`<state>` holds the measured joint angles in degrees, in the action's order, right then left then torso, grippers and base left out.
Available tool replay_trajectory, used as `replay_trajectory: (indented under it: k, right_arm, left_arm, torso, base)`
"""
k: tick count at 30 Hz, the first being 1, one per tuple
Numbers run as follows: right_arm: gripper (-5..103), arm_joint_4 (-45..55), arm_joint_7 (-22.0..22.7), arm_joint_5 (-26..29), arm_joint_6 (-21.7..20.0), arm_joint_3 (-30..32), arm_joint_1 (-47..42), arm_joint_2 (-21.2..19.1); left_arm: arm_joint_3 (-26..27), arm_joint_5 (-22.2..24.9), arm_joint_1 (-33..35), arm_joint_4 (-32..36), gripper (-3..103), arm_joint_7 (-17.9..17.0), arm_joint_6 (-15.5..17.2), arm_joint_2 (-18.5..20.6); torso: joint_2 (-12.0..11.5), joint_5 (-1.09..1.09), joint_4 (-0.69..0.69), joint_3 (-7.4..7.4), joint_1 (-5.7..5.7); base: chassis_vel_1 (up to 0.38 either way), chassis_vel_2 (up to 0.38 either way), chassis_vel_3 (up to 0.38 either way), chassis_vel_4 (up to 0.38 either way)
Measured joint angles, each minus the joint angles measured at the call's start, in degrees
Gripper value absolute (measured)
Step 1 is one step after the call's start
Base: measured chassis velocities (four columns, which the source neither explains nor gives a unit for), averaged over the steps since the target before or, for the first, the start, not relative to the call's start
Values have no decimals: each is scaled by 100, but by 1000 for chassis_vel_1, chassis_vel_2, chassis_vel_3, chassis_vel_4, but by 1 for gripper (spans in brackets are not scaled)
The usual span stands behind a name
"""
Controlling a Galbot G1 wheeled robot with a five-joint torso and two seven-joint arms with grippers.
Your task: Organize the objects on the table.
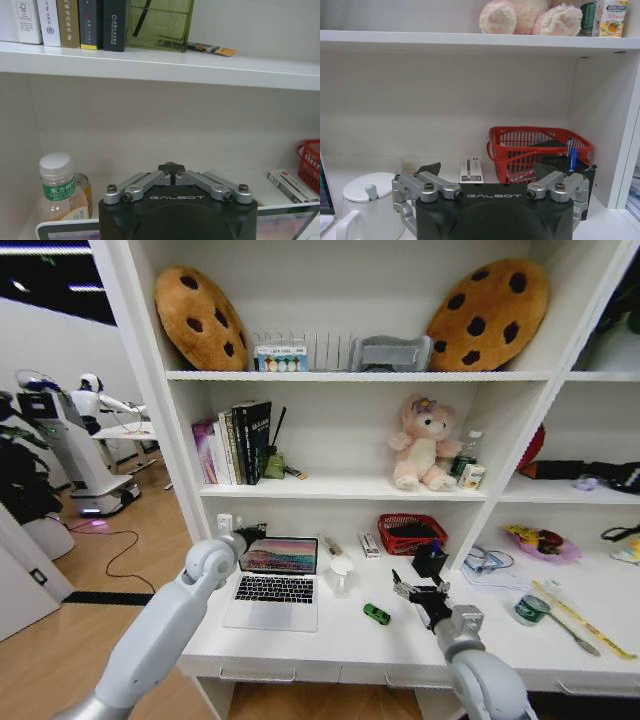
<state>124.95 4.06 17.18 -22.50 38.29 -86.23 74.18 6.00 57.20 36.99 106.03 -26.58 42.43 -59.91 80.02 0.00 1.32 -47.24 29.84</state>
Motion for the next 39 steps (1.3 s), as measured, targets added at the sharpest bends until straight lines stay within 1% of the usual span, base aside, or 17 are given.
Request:
replay_trajectory:
  k: [11, 24, 27, 30, 32, 33, 34, 35, 37, 38, 39]
  right_arm:
    - [100, -53, 18, 87, -1, 36, 45, -20]
    - [100, -106, 19, 67, -33, -55, 101, 54]
    - [100, -161, 18, 35, -34, -87, 101, 65]
    - [100, -184, 14, 21, -34, -113, 114, 65]
    - [100, -246, 11, -8, -34, -207, 170, 65]
    - [100, -246, 11, -8, -34, -207, 170, 65]
    - [100, -282, 11, -26, -34, -265, 203, 65]
    - [100, -282, 11, -26, -34, -265, 203, 65]
    - [100, -328, 9, -52, -34, -353, 240, 64]
    - [100, -328, 9, -52, -34, -353, 240, 64]
    - [100, -365, 10, -77, -34, -422, 272, 65]
  left_arm:
    - [-122, -39, 98, 31, 0, 3, -3, 61]
    - [-114, -3, 444, 474, 0, 120, -24, 390]
    - [-21, 56, 727, 824, 0, 113, -25, 590]
    - [38, 63, 866, 944, 0, 105, -26, 654]
    - [194, 65, 1297, 1251, 0, 72, -28, 814]
    - [194, 65, 1297, 1251, 0, 72, -28, 814]
    - [271, 64, 1526, 1424, 0, 61, -27, 896]
    - [271, 64, 1526, 1424, 0, 61, -27, 896]
    - [373, 48, 1808, 1624, 0, 62, -27, 1007]
    - [373, 48, 1808, 1624, 0, 62, -27, 1007]
    - [491, 32, 2059, 1813, 0, 50, -27, 1089]
  torso:
    - [0, -1, -1, 0, 0]
    - [1, -1, -1, 1, 0]
    - [1, -1, 0, 1, 0]
    - [1, 0, 0, 1, 0]
    - [1, -2, 0, 1, 0]
    - [1, -2, 0, 1, 0]
    - [1, -2, -1, 1, 0]
    - [1, -2, -1, 1, 0]
    - [2, -1, -2, 1, -1]
    - [2, -1, -2, 1, -1]
    - [2, -1, 0, 1, 0]
  base:
    - [0, 0, 0, 0]
    - [0, 0, 0, 0]
    - [0, 0, 0, 0]
    - [0, 0, 0, 0]
    - [0, 0, 0, 0]
    - [0, 0, 0, 0]
    - [0, 0, 0, 0]
    - [0, 0, 0, 0]
    - [0, 0, 0, 0]
    - [0, 0, 0, 0]
    - [0, 0, 0, 0]
